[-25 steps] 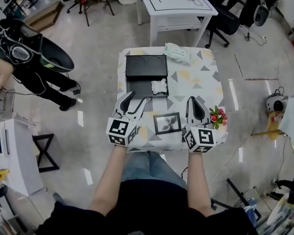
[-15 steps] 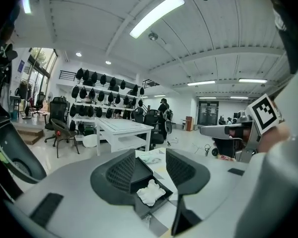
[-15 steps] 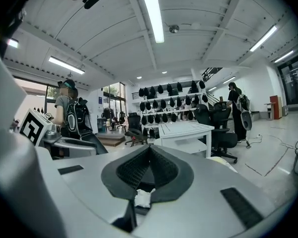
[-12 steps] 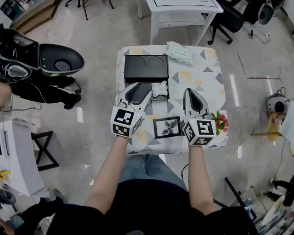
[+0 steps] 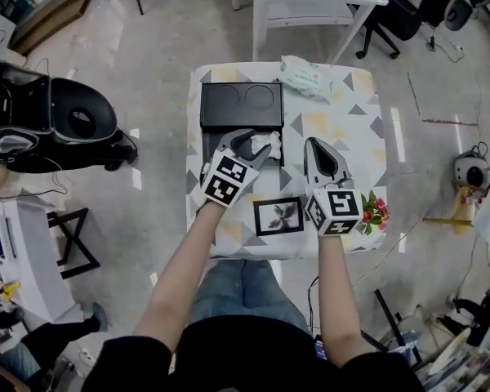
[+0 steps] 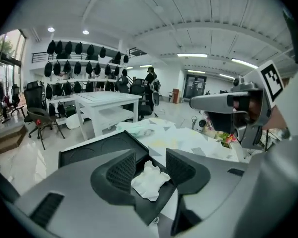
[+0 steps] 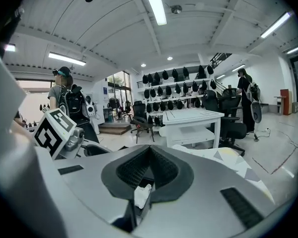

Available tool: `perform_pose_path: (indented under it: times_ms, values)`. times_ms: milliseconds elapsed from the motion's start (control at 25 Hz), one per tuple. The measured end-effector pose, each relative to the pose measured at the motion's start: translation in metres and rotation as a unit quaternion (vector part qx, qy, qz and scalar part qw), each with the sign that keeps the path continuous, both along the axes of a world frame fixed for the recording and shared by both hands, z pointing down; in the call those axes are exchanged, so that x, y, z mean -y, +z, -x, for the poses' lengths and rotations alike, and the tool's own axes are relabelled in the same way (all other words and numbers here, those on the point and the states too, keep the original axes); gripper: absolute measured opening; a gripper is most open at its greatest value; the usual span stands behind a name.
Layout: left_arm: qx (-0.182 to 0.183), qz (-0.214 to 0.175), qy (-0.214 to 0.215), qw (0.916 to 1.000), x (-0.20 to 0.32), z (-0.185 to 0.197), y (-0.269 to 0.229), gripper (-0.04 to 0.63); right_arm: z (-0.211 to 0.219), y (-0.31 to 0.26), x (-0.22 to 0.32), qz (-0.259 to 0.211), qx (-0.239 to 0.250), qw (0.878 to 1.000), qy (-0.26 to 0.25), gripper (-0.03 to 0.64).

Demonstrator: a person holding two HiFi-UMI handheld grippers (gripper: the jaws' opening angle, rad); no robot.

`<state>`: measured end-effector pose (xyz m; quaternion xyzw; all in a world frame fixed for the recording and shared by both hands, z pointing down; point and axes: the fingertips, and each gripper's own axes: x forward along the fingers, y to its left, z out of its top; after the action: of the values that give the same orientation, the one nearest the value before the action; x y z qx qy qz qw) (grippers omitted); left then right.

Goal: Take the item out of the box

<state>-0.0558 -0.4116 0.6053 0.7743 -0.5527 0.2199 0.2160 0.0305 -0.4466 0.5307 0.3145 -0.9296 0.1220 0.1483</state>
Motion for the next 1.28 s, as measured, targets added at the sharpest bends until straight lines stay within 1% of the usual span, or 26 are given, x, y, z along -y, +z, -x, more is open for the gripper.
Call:
perform_pose_path:
  times_ms: [120, 280, 400, 520, 640, 760, 880, 1000, 1280]
  values:
    - [0.009, 0.043, 0.019, 0.9989, 0.010, -0.004, 0.037, 0.197, 0.005, 0.018, 0.007, 0.009, -0.007, 1.000, -0.008, 0.003]
    - [0.021, 0.099, 0.056, 0.9933, 0.016, -0.010, 0.074, 0.188, 0.007, 0.037, 0.011, 0.019, -0.019, 0.999, -0.018, 0.003]
    - [0.047, 0.127, 0.092, 0.9865, 0.019, -0.015, 0.094, 0.175, 0.007, 0.048, 0.012, 0.027, -0.025, 0.999, -0.022, 0.003]
    - [0.074, 0.152, 0.139, 0.9758, 0.019, -0.024, 0.114, 0.161, 0.004, 0.058, 0.012, 0.033, -0.032, 0.999, -0.025, 0.003]
    - [0.109, 0.161, 0.172, 0.9656, 0.020, -0.029, 0.128, 0.136, 0.001, 0.065, 0.012, 0.039, -0.037, 0.998, -0.027, 0.003]
    - [0.133, 0.165, 0.185, 0.9596, 0.024, -0.028, 0.138, 0.116, 0.000, 0.071, 0.012, 0.044, -0.041, 0.998, -0.028, 0.002]
    - [0.136, 0.172, 0.197, 0.9556, 0.026, -0.029, 0.143, 0.104, -0.002, 0.075, 0.011, 0.049, -0.044, 0.997, -0.029, 0.003]
    - [0.138, 0.178, 0.214, 0.9503, 0.022, -0.033, 0.145, 0.074, -0.003, 0.078, 0.009, 0.053, -0.047, 0.997, -0.029, 0.002]
    - [0.145, 0.184, 0.221, 0.9468, 0.021, -0.032, 0.147, 0.034, -0.008, 0.080, 0.006, 0.055, -0.048, 0.997, -0.025, 0.002]
